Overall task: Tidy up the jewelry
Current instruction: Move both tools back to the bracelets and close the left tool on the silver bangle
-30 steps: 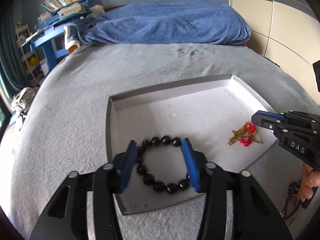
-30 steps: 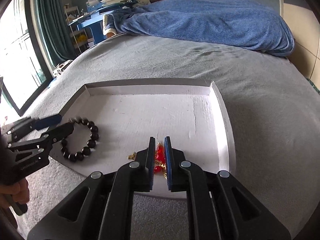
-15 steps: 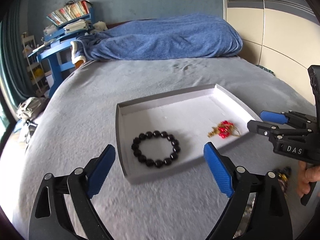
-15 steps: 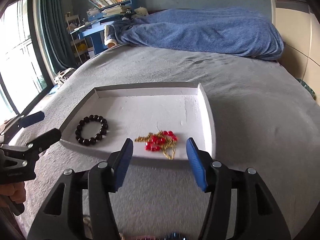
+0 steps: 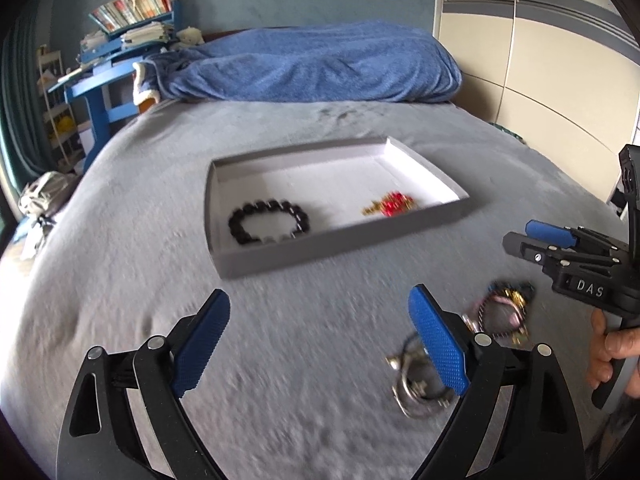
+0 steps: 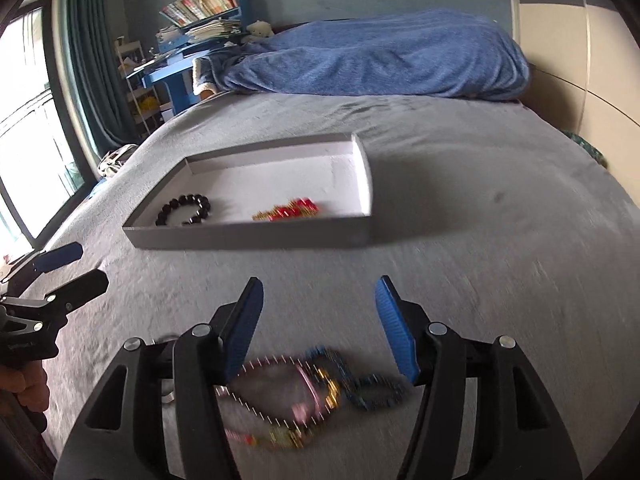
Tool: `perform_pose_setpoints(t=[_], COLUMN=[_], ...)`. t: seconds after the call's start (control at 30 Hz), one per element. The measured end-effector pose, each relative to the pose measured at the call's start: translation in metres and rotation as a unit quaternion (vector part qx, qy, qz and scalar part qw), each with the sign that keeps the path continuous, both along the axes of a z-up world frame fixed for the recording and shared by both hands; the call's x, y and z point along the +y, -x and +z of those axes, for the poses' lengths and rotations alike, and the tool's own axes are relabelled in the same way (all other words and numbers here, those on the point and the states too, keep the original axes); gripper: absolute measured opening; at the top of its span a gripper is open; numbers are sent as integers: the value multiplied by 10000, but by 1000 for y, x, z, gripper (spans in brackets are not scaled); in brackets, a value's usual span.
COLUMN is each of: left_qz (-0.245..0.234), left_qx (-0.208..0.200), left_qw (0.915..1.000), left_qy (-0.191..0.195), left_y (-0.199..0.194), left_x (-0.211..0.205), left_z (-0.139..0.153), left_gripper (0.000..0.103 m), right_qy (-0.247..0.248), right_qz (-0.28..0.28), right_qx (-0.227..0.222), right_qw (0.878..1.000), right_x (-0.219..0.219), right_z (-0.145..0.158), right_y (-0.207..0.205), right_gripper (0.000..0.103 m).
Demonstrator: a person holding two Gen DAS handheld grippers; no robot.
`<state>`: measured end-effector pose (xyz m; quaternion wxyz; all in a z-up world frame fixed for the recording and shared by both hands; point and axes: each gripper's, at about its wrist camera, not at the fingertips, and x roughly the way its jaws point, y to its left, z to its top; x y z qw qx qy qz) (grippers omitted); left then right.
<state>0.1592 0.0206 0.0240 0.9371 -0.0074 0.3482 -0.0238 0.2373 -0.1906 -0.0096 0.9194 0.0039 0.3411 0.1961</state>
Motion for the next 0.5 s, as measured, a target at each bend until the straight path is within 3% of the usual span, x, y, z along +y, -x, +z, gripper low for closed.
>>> perform_pose_setpoints(t=[0.27, 0.5], left_qz=[-439, -814], left_qx=[230, 349], left_qw=[9988, 9959], left_qy=[0, -158], left_y=[25, 31], left_x=[-26, -49], left_z=[-23, -35], left_gripper=[90, 86], right_qy=[-139, -218], right_qz=[-350, -392], right_qx=[217, 188], right_qw=[9991, 9988], right_x=[-34, -39], right_z=[-23, -22], right_y=[30, 40], right_gripper=[59, 64])
